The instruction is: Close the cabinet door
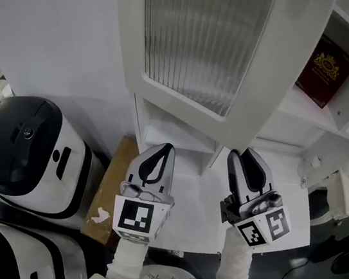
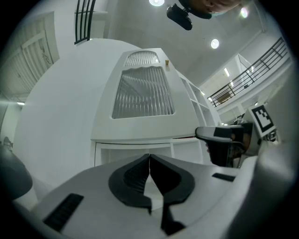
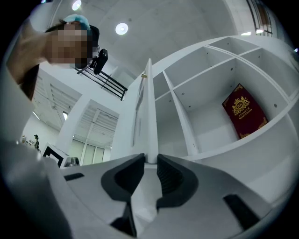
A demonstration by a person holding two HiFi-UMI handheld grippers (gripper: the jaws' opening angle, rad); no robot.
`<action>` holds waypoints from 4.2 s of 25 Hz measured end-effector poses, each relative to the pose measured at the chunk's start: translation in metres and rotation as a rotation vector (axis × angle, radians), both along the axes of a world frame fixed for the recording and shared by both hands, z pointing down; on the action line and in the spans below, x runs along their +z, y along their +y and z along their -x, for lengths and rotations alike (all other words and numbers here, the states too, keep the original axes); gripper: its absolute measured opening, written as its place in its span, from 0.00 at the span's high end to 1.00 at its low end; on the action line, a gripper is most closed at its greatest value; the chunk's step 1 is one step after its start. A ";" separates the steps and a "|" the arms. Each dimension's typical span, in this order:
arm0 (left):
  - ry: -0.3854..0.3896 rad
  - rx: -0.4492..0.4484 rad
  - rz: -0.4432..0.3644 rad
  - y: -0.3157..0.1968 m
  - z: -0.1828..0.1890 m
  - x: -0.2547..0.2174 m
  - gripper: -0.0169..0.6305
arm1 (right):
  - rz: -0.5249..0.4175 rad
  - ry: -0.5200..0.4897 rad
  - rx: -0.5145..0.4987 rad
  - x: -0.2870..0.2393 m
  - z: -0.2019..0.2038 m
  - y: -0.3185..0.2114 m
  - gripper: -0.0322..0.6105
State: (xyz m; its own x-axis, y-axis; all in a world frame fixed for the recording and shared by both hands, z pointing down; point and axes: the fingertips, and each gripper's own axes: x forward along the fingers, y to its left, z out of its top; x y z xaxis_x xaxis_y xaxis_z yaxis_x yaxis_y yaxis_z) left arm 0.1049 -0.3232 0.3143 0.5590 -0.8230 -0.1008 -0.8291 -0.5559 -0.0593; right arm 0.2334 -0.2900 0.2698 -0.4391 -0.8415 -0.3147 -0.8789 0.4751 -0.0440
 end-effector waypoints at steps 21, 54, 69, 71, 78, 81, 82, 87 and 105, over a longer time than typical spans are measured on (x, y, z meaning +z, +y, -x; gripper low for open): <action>0.008 -0.108 -0.027 -0.019 -0.027 -0.014 0.97 | 0.005 -0.006 -0.086 -0.001 -0.023 -0.036 0.81; -0.014 -0.129 -0.017 -0.044 -0.050 -0.015 0.97 | 0.055 -0.040 -0.004 0.001 -0.050 -0.084 0.76; -0.026 -0.154 -0.006 -0.052 -0.044 -0.009 0.97 | 0.052 -0.021 0.031 0.001 -0.054 -0.100 0.78; -0.026 -0.154 -0.003 -0.054 -0.043 -0.008 0.97 | 0.053 -0.020 0.034 0.000 -0.054 -0.103 0.78; -0.022 -0.160 0.005 -0.060 -0.040 -0.004 0.97 | 0.054 -0.022 0.039 0.001 -0.055 -0.110 0.79; -0.024 -0.160 0.008 -0.063 -0.040 -0.003 0.97 | 0.053 -0.023 0.045 0.001 -0.056 -0.113 0.79; -0.023 -0.161 0.009 -0.065 -0.040 -0.002 0.97 | 0.053 -0.024 0.047 0.001 -0.057 -0.114 0.79; -0.022 -0.163 0.012 -0.070 -0.038 -0.001 0.97 | 0.050 -0.016 0.075 0.001 -0.058 -0.119 0.79; -0.002 -0.154 0.010 -0.064 -0.026 -0.005 0.97 | 0.043 0.005 0.199 0.000 -0.064 -0.103 0.81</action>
